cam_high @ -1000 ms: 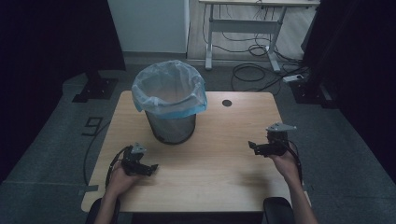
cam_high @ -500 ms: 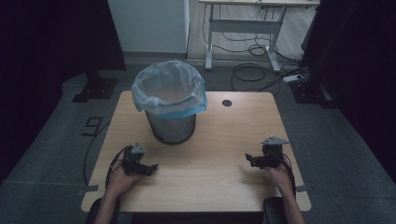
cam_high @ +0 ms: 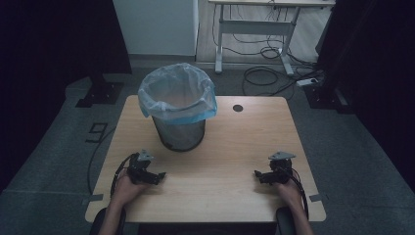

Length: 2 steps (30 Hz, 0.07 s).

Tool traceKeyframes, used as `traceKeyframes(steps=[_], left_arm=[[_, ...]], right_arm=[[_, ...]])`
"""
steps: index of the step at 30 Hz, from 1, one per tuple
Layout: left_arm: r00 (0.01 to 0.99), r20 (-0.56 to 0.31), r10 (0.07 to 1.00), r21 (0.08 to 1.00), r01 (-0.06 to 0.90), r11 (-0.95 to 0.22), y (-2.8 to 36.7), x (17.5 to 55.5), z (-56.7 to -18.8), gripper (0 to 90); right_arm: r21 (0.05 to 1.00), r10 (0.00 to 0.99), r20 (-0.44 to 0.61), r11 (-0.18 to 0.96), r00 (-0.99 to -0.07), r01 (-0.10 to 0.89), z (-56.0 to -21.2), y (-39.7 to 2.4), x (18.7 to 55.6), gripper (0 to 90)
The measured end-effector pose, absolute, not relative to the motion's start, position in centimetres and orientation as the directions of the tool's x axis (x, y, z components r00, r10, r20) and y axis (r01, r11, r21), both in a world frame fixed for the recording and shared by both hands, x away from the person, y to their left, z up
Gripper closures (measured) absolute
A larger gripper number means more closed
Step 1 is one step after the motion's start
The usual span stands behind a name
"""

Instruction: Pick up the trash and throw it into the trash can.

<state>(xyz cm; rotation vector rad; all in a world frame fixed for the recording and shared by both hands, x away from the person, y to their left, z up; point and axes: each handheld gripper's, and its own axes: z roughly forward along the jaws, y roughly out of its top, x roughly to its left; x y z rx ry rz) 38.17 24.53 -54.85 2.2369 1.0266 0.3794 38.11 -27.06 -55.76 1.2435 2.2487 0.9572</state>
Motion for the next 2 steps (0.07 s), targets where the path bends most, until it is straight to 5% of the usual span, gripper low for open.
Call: traceKeyframes(steps=[2], left_arm=[[0.653,-0.003,0.758,0.657,0.573,-0.490,24.52,38.16,-54.85,0.0]], right_arm=[[0.724,0.849,-0.009,0.370,-0.528,0.582,-55.77,-27.12,38.15,0.0]])
